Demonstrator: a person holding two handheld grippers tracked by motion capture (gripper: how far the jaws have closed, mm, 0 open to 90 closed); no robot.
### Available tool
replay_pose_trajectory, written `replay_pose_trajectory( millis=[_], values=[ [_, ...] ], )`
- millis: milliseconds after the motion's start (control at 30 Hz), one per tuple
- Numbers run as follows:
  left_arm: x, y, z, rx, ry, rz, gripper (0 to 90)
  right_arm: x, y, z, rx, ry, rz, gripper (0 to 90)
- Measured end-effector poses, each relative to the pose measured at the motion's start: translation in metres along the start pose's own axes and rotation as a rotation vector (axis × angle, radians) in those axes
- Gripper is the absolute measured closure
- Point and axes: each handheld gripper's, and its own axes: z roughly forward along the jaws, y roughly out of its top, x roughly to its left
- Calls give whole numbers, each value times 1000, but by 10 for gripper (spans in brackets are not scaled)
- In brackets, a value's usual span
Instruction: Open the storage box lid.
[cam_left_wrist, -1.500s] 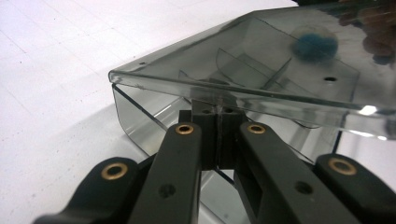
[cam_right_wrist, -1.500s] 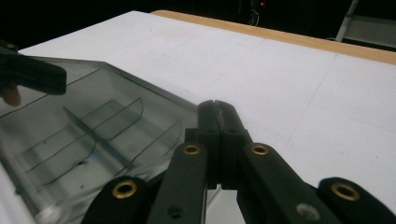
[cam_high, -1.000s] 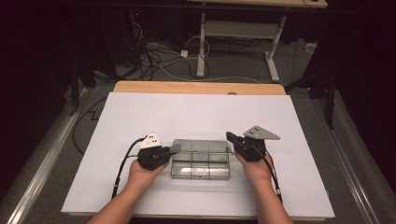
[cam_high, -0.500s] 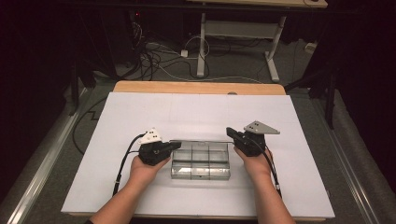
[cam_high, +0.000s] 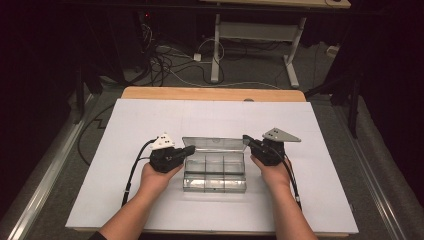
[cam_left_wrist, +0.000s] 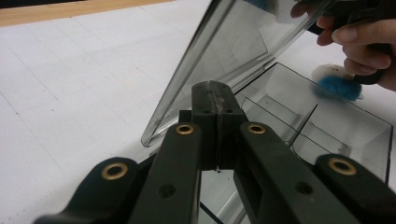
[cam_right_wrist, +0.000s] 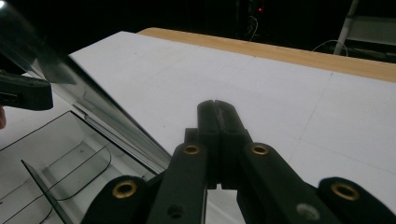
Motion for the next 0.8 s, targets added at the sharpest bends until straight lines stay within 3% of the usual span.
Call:
replay_pose_trajectory(
  millis=[800],
  values=[
    [9, 1, 3, 8, 34, -18, 875, -4, 6, 9, 0, 1, -1, 900]
  ],
)
